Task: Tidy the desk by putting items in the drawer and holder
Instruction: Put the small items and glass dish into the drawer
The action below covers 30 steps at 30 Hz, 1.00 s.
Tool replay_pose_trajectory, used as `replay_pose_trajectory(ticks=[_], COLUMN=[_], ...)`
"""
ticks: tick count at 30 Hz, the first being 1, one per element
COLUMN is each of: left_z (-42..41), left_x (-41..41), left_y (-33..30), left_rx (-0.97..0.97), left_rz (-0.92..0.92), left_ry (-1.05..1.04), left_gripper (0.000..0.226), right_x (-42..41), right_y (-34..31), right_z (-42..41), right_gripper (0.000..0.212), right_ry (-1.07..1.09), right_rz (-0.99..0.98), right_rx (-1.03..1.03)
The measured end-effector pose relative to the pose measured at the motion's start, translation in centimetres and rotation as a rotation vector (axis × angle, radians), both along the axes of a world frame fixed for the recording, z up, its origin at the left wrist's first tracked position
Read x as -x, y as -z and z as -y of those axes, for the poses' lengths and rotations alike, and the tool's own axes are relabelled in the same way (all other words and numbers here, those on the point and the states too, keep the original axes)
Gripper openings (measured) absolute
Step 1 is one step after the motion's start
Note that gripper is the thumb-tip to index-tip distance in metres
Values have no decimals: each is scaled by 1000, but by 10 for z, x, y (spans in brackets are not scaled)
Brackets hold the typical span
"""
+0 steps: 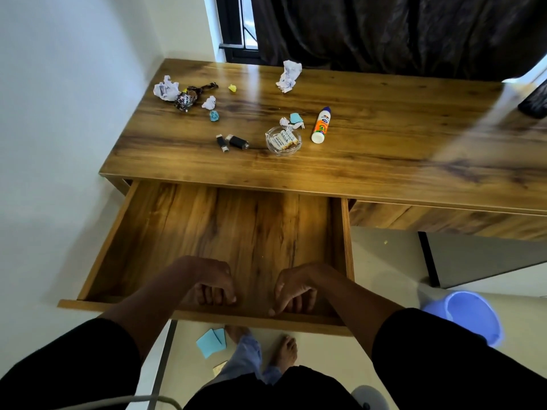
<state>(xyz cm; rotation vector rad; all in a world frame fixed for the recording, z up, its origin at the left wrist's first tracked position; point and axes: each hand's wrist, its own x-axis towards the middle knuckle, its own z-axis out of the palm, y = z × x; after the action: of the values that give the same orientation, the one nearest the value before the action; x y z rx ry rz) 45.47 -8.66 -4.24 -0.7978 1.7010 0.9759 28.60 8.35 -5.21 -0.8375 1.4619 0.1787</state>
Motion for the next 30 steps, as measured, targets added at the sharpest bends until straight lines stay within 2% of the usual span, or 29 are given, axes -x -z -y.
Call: replay_pose_trajectory(ticks=[3,7,12,18,21,24,28,30], left_z=[-4,-8,-9,-8,-6,2,16,27], left_x=[-5,-7,-8,-4,-1,5,26,43], left_y=[2,5,8,6,4,1,-11,-21], left_rx=[-9,-28,-24,-82,-62,-27,86,193], left_rz=[4,29,1,55,45,-99,-380,-522], left_ry=[-7,-11,13,-8,3,24,-41,-75], left_gripper=[25,20,21,22,23,27,19,11], right_x=[-6,-9,-4,-1,3,14,35,50], right_y=[3,9,10,12,12,3,-21,-39], right_z=[-1,-3,-5,-6,-4,6,32,48], right_gripper=[53,58,53,51,43,26,35,31], right_ry=[0,-2,26,35,31,64,109,157], right_rz=[16,32,45,60,51,43,-7,-44], right_rx=[-44,-64,-51,-46,-41,15,161,289])
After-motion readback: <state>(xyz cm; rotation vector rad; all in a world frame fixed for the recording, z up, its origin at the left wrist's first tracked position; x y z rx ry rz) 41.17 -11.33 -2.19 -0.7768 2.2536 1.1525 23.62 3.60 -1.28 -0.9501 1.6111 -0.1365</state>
